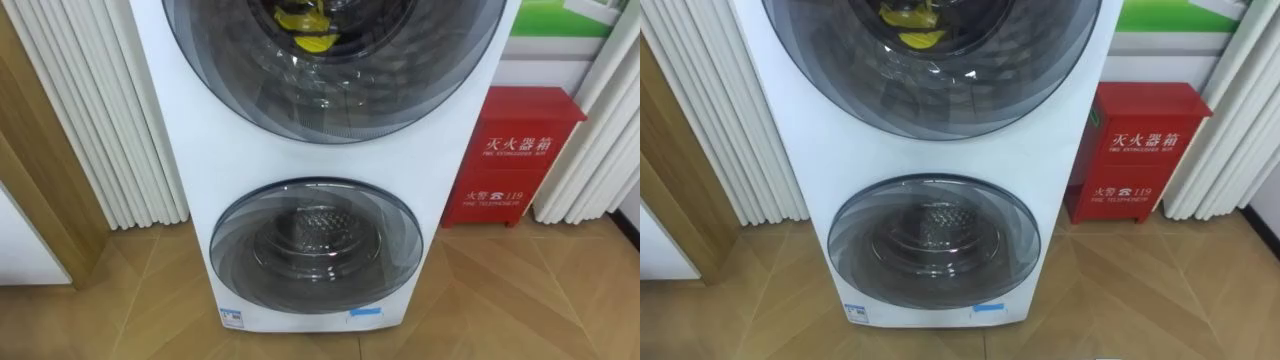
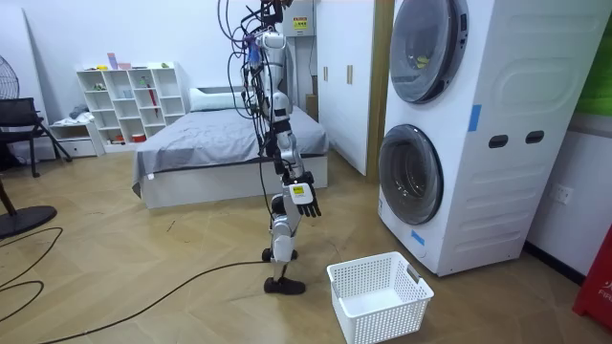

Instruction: Pick clothes from washing machine

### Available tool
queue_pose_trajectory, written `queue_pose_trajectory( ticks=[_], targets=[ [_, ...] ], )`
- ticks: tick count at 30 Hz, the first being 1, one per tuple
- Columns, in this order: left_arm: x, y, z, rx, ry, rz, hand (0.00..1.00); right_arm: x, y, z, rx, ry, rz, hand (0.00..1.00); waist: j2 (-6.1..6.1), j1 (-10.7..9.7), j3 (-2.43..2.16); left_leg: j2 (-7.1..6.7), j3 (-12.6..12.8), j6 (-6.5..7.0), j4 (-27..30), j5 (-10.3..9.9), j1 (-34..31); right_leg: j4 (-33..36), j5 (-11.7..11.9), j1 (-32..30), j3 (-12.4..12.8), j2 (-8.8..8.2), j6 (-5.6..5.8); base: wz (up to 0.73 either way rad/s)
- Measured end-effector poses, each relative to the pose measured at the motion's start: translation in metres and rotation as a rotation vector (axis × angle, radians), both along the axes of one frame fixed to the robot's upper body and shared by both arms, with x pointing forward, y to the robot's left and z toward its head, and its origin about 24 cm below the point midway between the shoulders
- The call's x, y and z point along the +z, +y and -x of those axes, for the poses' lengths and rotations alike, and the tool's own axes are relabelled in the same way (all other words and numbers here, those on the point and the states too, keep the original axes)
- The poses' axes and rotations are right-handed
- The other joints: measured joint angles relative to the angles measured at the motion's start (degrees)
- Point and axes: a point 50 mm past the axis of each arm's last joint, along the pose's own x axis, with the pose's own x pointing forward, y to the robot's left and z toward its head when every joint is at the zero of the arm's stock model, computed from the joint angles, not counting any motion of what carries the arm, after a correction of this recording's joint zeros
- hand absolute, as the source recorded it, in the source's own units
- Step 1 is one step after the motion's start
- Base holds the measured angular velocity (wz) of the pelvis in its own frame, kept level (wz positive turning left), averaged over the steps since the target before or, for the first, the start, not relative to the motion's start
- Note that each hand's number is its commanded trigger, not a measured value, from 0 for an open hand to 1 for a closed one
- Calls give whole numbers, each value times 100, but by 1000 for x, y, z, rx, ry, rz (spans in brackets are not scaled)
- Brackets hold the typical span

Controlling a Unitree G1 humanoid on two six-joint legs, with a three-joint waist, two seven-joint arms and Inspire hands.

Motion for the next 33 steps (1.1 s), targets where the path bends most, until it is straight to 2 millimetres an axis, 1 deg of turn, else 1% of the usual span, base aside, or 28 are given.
queue_pose_trajectory(
  ticks=[6, 7, 12, 17, 21, 22, 23, 24, 25, 26, 27, 28, 29, 30, 31, 32, 33],
  targets=[
    [0, 0, 0, 1, 3, -5, 0, 0, 1, 0, 8, 0, -1, 0, -30, -10, -2, 0, 2, 0, -1, 0, 6, 2, 0, 1, 12, -1, 0, 0],
    [0, 0, 0, -2, 4, -4, 0, 0, 1, -1, 9, 0, -2, 0, -57, -11, 11, 0, -3, 0, -3, 0, 5, 1, 0, 1, 5, -2, 0, 0],
    [0, 0, -1, -4, 7, 2, 0, 0, 1, 0, 7, 6, -5, 0, -81, -10, 20, 0, -6, 0, -3, 0, 3, 1, 0, 2, 2, 0, 0, 0],
    [0, -1, -4, 0, -6, 18, 0, 0, 2, -1, -5, 12, -13, 0, -64, 3, 3, -1, 11, 0, -1, 0, 8, 0, 0, 1, 2, 0, 0, 0],
    [0, -2, -6, 28, -21, 46, 0, 0, 1, -8, -16, -4, 0, 0, -50, 0, -3, 2, 12, 0, -4, 0, 43, 1, 0, 38, 24, 0, 0, 0],
    [0, -2, -7, 31, -27, 45, 0, 1, -1, -13, -23, -23, 14, 0, -46, 1, -2, 1, 17, 0, -4, 0, 45, 1, 0, 39, 22, 0, 0, 0],
    [0, -2, -7, 32, -30, 45, 0, 3, -2, -18, -30, -42, 24, 0, -69, -4, -9, 0, 17, 0, -1, 0, 43, 2, 0, 39, 20, -2, 0, -5],
    [0, -1, -8, 29, -33, 49, 0, 7, -5, -35, -31, -100, 48, 0, -62, -13, 11, -1, 10, 1, 6, 0, 40, 5, 0, 33, 22, -2, 0, -6],
    [0, 0, -8, 24, -29, 51, 0, 15, -9, -55, -41, -184, 72, 0, -53, -12, 14, -4, 12, 1, 10, 0, 37, 6, 0, 27, 34, -4, 0, -6],
    [0, 1, -10, 20, -35, 48, 0, 21, -10, -68, -37, -236, 89, 0, -58, -17, 11, -5, 12, 1, 11, 0, 36, 6, 0, 26, 46, -4, 0, -3],
    [1, 5, -9, 13, -30, 43, 0, 36, -14, -96, -27, -355, 125, 0, -42, -23, 9, -5, 10, 0, 17, 1, 37, 3, 0, 30, 89, 4, 0, 0],
    [1, 9, -7, 15, -27, 40, 0, 52, -18, -121, -26, -464, 158, 0, -70, -19, 14, -4, 37, -2, 20, 2, 41, 3, 1, 40, 109, 8, -1, 0],
    [2, 11, -7, 12, -25, 37, 0, 59, -21, -132, -27, -509, 174, 0, -93, -14, 24, -4, 38, -3, 20, 4, 42, 3, 1, 40, 102, 8, -1, 4],
    [3, 14, -9, 1, -28, 28, 0, 76, -26, -154, -33, -595, 202, 0, -95, 3, 17, -7, 37, -4, 29, 5, 40, 3, 1, 40, 96, 6, -1, 3],
    [4, 15, -11, -3, -36, 26, 0, 85, -29, -164, -29, -637, 217, 0, -93, 11, 13, -8, 33, -3, 31, 5, 39, 6, 1, 40, 89, 4, -1, 0],
    [5, 16, -9, -5, -39, 21, 0, 102, -34, -182, -18, -711, 250, 0, -101, 10, 14, -9, 33, -3, 30, 5, 40, 6, 1, 43, 83, 2, -1, 4],
    [5, 17, -5, -7, -28, 16, 0, 117, -39, -196, -18, -770, 288, 0, -124, 7, 8, -9, 28, -2, 29, 5, 40, 5, 1, 53, 67, 0, -1, 6]
  ],
)
